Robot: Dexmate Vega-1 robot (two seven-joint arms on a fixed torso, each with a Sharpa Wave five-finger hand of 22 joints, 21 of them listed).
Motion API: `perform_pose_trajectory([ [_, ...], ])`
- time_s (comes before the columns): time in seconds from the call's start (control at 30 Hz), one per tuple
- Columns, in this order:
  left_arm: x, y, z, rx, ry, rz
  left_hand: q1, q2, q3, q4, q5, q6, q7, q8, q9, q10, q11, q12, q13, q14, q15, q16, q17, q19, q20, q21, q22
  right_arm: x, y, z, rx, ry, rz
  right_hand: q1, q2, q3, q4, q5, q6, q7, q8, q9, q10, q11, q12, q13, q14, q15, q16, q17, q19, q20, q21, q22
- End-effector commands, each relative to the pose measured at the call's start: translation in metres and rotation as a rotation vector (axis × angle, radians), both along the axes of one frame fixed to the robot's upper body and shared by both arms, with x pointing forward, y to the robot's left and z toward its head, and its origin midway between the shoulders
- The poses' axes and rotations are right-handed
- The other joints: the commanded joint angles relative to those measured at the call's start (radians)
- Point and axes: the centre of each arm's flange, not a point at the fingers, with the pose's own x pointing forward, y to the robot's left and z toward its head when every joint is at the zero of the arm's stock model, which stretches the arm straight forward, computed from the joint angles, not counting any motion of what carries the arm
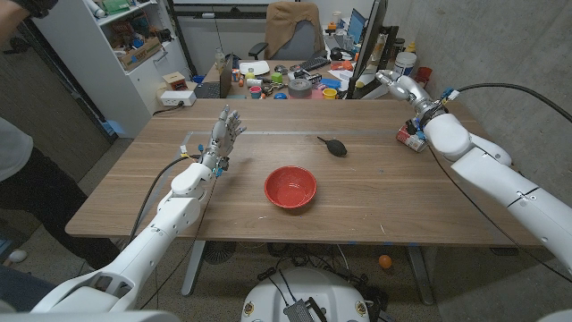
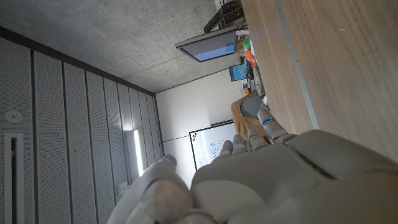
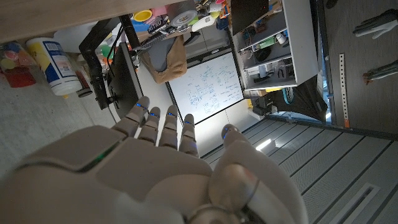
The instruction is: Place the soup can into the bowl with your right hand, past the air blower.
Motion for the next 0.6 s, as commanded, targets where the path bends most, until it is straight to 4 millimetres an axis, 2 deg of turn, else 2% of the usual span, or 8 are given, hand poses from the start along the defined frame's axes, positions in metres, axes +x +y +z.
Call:
perform_pose_trajectory([
  [0.03, -0.001, -0.003, 0.004, 0.014, -0.012, -0.007, -0.006, 0.107, 0.000, -0.007, 0.006, -0.233, -0.008, 0.000, 0.003, -0.227, 0.002, 0.003, 0.004, -0.162, 0.005, 0.003, 0.003, -0.121, 0.009, 0.001, 0.002, -0.021, -0.003, 0.029, -0.087, -0.131, -0.228, 0.037, 0.032, 0.037, -0.004, 0.007, 0.047, -0.010, 0.012, 0.003, 0.042, -0.016, 0.014, 0.002, 0.044, -0.018, 0.010, 0.008, 0.038, -0.020, 0.009, 0.005],
  [0.2, -0.002, -0.006, 0.006, 0.023, -0.017, -0.016, -0.006, 0.107, 0.000, -0.007, 0.006, -0.232, -0.009, 0.000, 0.003, -0.226, 0.002, 0.003, 0.004, -0.162, 0.005, 0.003, 0.003, -0.122, 0.010, 0.001, 0.002, -0.025, -0.004, 0.033, -0.125, -0.175, -0.310, 0.073, 0.035, 0.072, -0.009, 0.011, 0.093, -0.022, 0.016, 0.003, 0.079, -0.034, 0.021, 0.002, 0.090, -0.047, 0.018, 0.009, 0.072, -0.029, 0.019, 0.009],
  [0.4, -0.003, -0.010, 0.008, 0.040, -0.024, -0.014, -0.006, 0.107, 0.000, -0.007, 0.006, -0.233, -0.011, 0.000, 0.003, -0.226, 0.000, 0.003, 0.004, -0.162, 0.004, 0.003, 0.003, -0.122, 0.011, 0.000, 0.002, -0.029, -0.010, 0.038, -0.160, -0.245, -0.436, 0.089, 0.032, 0.088, -0.011, 0.013, 0.123, -0.026, 0.018, 0.003, 0.109, -0.039, 0.027, 0.001, 0.122, -0.067, 0.024, 0.010, 0.090, -0.028, 0.026, 0.011],
  [0.43, -0.003, -0.010, 0.008, 0.042, -0.024, -0.010, -0.006, 0.107, 0.000, -0.007, 0.007, -0.233, -0.011, 0.000, 0.003, -0.226, 0.001, 0.003, 0.004, -0.162, 0.004, 0.003, 0.003, -0.122, 0.011, 0.000, 0.002, -0.030, -0.011, 0.038, -0.151, -0.274, -0.464, 0.090, 0.033, 0.092, -0.009, 0.013, 0.131, -0.027, 0.019, 0.003, 0.114, -0.041, 0.028, 0.001, 0.137, -0.071, 0.028, 0.012, 0.093, -0.031, 0.027, 0.011],
  [0.47, -0.003, -0.011, 0.007, 0.039, -0.024, -0.011, -0.006, 0.107, 0.000, -0.007, 0.007, -0.233, -0.012, 0.000, 0.003, -0.226, 0.001, 0.003, 0.004, -0.162, 0.004, 0.003, 0.003, -0.121, 0.010, 0.000, 0.002, -0.031, -0.011, 0.038, -0.138, -0.300, -0.495, 0.098, 0.029, 0.103, -0.008, 0.015, 0.154, -0.027, 0.021, 0.002, 0.147, -0.047, 0.036, 0.001, 0.161, -0.080, 0.031, 0.012, 0.112, -0.029, 0.034, 0.013],
  [0.5, -0.003, -0.011, 0.007, 0.037, -0.022, -0.012, -0.006, 0.107, 0.000, -0.007, 0.007, -0.233, -0.012, 0.000, 0.003, -0.227, 0.001, 0.003, 0.004, -0.162, 0.004, 0.003, 0.003, -0.122, 0.011, 0.000, 0.002, -0.032, -0.012, 0.038, -0.130, -0.319, -0.525, 0.103, 0.029, 0.112, -0.004, 0.017, 0.187, -0.023, 0.027, 0.002, 0.173, -0.038, 0.042, 0.001, 0.190, -0.086, 0.037, 0.013, 0.137, -0.026, 0.045, 0.014],
  [0.57, -0.004, -0.011, 0.005, 0.037, -0.021, -0.009, -0.006, 0.107, 0.000, -0.007, 0.007, -0.233, -0.012, -0.001, 0.003, -0.226, 0.001, 0.003, 0.004, -0.162, 0.005, 0.003, 0.002, -0.122, 0.011, 0.000, 0.002, -0.034, -0.013, 0.039, -0.120, -0.352, -0.592, 0.116, 0.027, 0.133, -0.001, 0.020, 0.234, -0.021, 0.030, 0.002, 0.223, -0.040, 0.052, 0.000, 0.256, -0.105, 0.046, 0.012, 0.173, -0.015, 0.061, 0.016],
  [0.6, -0.004, -0.011, 0.005, 0.036, -0.020, -0.010, -0.006, 0.107, 0.000, -0.007, 0.007, -0.233, -0.013, -0.001, 0.003, -0.227, 0.000, 0.003, 0.004, -0.163, 0.004, 0.003, 0.002, -0.123, 0.010, 0.000, 0.002, -0.035, -0.013, 0.040, -0.119, -0.367, -0.619, 0.120, 0.027, 0.141, 0.000, 0.022, 0.254, -0.022, 0.032, 0.002, 0.248, -0.051, 0.058, 0.000, 0.282, -0.110, 0.049, 0.011, 0.183, -0.014, 0.066, 0.017],
])
